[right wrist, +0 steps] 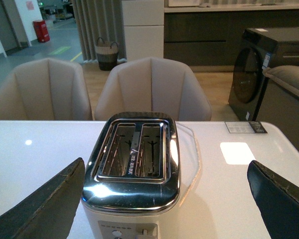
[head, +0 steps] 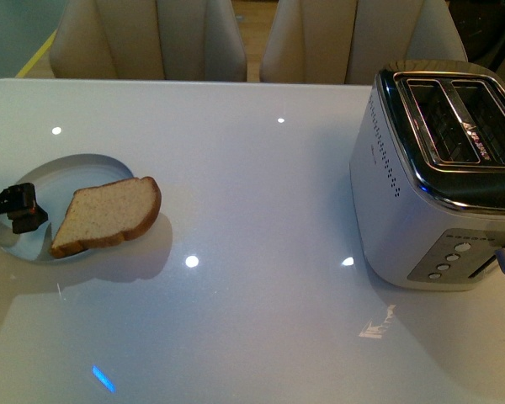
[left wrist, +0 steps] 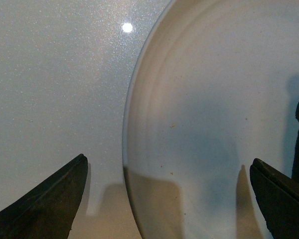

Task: Left arm holds plate, right arm toasts bread

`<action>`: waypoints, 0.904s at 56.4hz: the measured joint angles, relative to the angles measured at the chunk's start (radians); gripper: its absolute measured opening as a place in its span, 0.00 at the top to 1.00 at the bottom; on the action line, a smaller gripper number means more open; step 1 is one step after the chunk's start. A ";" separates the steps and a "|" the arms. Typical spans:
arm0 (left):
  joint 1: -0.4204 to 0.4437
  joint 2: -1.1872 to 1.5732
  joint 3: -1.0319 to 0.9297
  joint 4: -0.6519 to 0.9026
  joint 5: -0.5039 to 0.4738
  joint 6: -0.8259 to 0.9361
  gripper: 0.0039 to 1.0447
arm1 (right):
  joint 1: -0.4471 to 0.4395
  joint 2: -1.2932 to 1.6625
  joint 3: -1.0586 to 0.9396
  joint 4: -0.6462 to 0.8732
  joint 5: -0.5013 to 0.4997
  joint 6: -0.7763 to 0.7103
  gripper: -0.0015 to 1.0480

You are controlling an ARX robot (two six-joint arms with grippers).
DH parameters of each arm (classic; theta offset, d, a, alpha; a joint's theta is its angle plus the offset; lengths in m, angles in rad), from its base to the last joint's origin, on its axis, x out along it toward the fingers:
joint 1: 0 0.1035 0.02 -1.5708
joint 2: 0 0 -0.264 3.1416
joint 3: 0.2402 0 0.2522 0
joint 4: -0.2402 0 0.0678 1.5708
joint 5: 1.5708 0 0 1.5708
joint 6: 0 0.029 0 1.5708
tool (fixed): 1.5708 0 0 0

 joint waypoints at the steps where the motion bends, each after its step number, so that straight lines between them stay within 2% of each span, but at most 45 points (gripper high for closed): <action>1: -0.001 0.000 0.000 0.000 -0.002 0.003 0.07 | 0.000 0.000 0.000 0.000 0.000 0.000 0.09; 3: -0.003 0.001 0.000 0.000 -0.006 0.008 0.11 | 0.000 0.000 0.000 0.000 0.000 0.000 0.09; 13: -0.009 0.003 -0.013 -0.002 -0.006 0.000 0.48 | 0.000 0.000 0.000 0.000 0.000 0.000 0.09; 16: -0.008 0.003 -0.013 -0.010 -0.005 -0.015 0.55 | 0.000 0.000 0.000 0.000 0.000 0.000 0.09; 23: -0.005 -0.005 -0.026 -0.022 0.027 -0.095 0.82 | 0.000 0.000 0.000 0.000 0.000 0.000 0.09; 29: 0.003 -0.018 -0.039 -0.022 0.053 -0.153 0.95 | 0.000 0.000 0.000 0.000 0.000 0.000 0.09; 31: 0.008 -0.023 -0.044 -0.021 0.063 -0.174 0.97 | 0.000 0.000 0.000 0.000 0.000 0.000 0.09; 51: 0.042 -0.081 -0.176 0.048 0.124 -0.256 0.97 | 0.000 0.000 0.000 0.000 0.000 0.000 0.09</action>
